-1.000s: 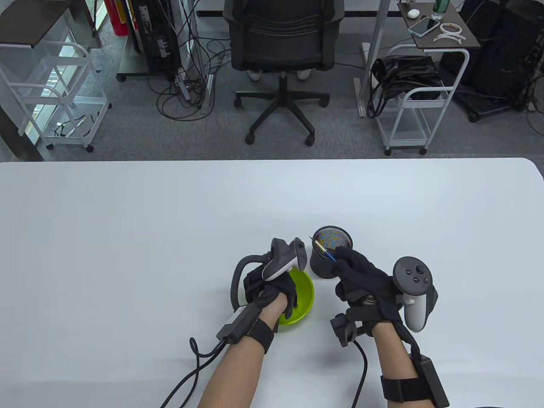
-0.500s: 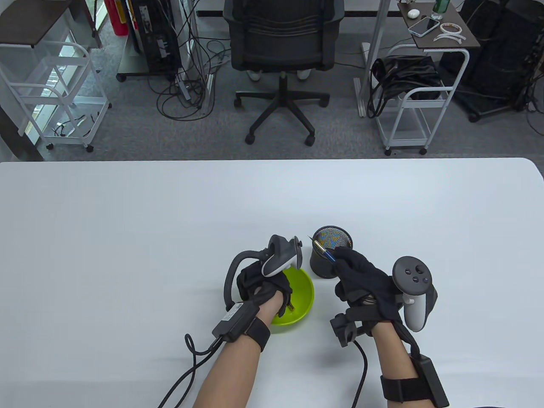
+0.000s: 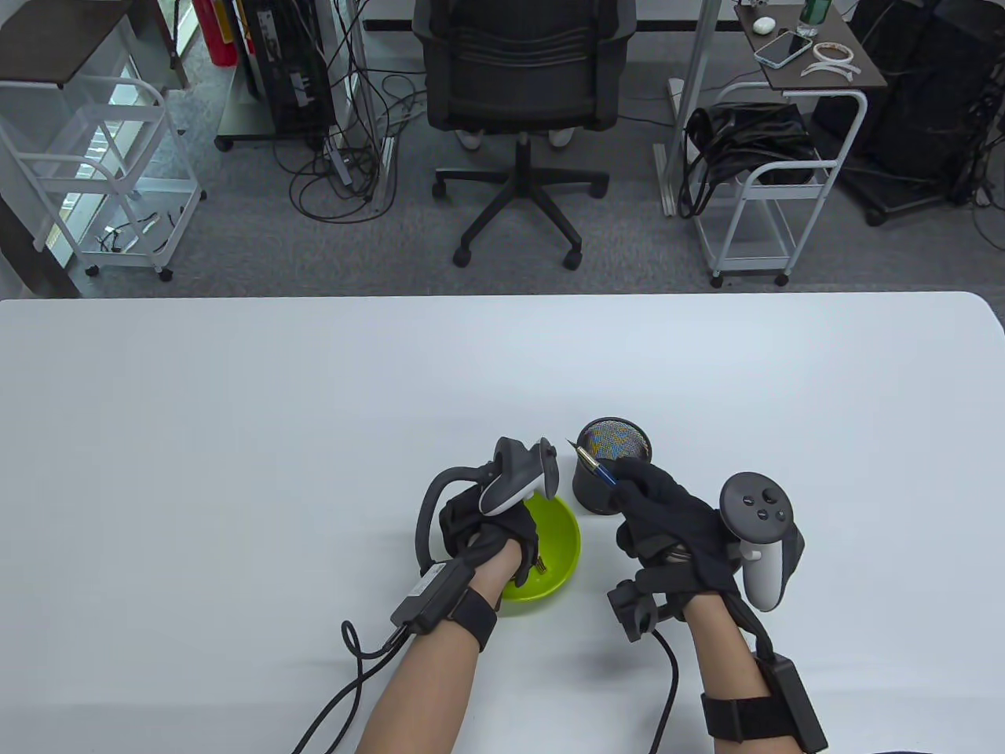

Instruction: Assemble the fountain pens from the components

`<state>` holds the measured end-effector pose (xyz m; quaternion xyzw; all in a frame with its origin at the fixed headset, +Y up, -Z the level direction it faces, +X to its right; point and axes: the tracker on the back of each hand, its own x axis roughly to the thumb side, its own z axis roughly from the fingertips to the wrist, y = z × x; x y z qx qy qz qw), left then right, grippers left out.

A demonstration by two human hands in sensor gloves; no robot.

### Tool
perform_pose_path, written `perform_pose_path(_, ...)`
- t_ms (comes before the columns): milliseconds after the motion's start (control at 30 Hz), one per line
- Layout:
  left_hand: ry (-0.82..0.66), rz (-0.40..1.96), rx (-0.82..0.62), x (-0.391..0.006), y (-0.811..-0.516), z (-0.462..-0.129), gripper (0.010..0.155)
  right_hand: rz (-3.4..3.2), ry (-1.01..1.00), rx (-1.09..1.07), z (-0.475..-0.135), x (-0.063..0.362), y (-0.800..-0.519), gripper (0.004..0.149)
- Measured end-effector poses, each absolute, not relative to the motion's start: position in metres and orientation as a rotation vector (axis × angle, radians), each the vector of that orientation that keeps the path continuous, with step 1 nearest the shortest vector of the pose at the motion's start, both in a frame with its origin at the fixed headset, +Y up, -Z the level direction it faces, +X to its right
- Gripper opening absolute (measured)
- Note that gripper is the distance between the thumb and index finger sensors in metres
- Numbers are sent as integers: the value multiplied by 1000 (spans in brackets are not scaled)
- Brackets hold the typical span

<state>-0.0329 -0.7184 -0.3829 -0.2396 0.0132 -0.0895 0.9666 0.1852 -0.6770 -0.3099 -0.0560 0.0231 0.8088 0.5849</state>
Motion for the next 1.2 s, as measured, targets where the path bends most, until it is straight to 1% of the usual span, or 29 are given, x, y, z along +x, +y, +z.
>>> perform_pose_path(167, 36, -170, -520, -31, -719, -383, 49, 1895, 58, -132, -310, 184, -677, 50)
perform_pose_path(233, 46, -160, -544, -32, -718, -382, 52, 1895, 61, -133, -310, 184, -678, 51)
perform_pose_path(367, 36, -181, -568, -33, -720, -382, 49, 1896, 67, -135, -311, 183, -678, 51)
perform_pose_path(500, 37, -183, -559, -30, -722, -380, 52, 1899, 78, -136, -312, 182, -679, 51)
perform_pose_path(600, 30, -208, -537, -25, -723, -378, 51, 1904, 80, -137, -312, 182, -679, 51)
perform_pose_path(800, 8, -181, -522, -26, -724, -379, 49, 1903, 75, -132, -312, 182, -679, 51)
perform_pose_path(933, 2, -142, -509, -30, -717, -378, 49, 1903, 73, -131, -312, 182, -679, 51)
perform_pose_path(1133, -17, -6, -479, -41, -691, -373, 49, 1926, 83, -130, -312, 179, -681, 51)
perform_pose_path(1200, -6, 61, -422, -52, -683, -373, 49, 1938, 86, -130, -311, 179, -681, 51)
